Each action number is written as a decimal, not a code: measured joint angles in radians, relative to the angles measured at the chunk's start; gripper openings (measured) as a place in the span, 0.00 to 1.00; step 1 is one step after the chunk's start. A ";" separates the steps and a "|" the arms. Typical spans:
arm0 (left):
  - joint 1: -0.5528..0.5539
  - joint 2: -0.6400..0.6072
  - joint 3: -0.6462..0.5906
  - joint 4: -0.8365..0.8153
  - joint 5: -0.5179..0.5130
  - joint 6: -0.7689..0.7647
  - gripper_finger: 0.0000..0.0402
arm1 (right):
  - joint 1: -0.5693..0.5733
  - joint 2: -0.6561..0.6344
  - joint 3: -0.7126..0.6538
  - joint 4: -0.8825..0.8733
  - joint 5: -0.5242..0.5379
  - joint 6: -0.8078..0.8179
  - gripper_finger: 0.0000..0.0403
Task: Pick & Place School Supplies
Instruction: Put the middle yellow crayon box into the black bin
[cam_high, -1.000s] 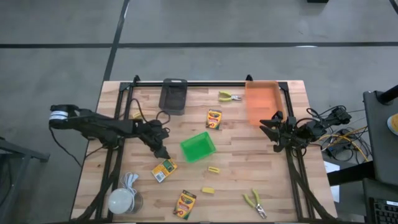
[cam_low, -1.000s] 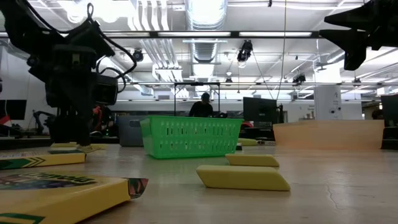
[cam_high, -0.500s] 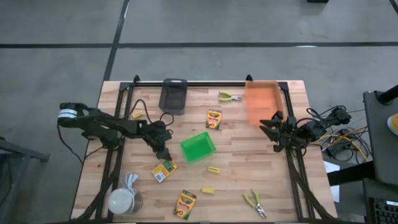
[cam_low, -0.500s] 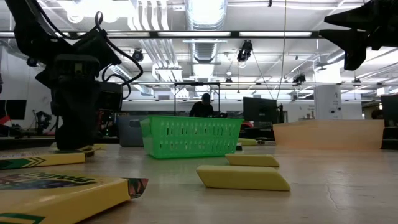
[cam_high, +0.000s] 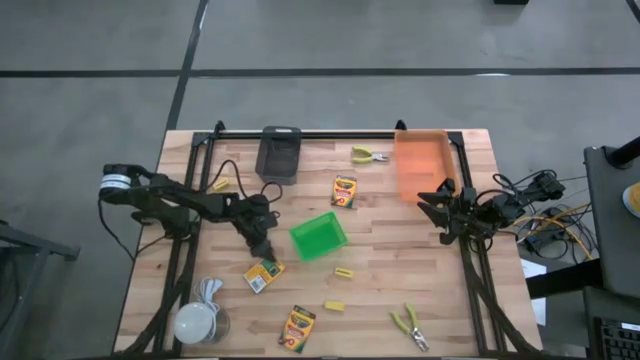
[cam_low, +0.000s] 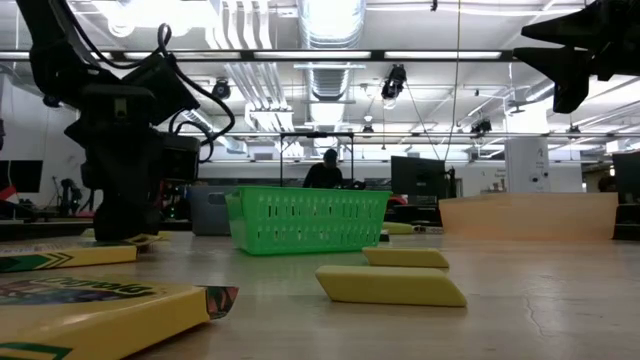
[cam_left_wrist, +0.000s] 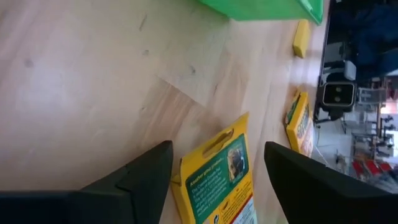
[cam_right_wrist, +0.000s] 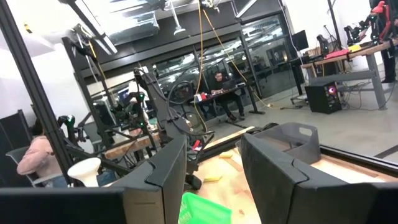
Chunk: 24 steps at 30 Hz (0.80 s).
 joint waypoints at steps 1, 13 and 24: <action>-0.001 0.000 0.000 -0.002 0.015 0.012 0.64 | 0.000 0.000 0.000 0.000 0.000 0.000 0.37; -0.005 0.000 -0.003 -0.016 0.057 0.068 0.57 | 0.000 0.000 0.000 0.000 0.000 0.000 0.37; -0.021 0.015 -0.004 -0.038 0.003 0.094 0.47 | 0.000 0.000 0.000 0.000 0.000 0.000 0.37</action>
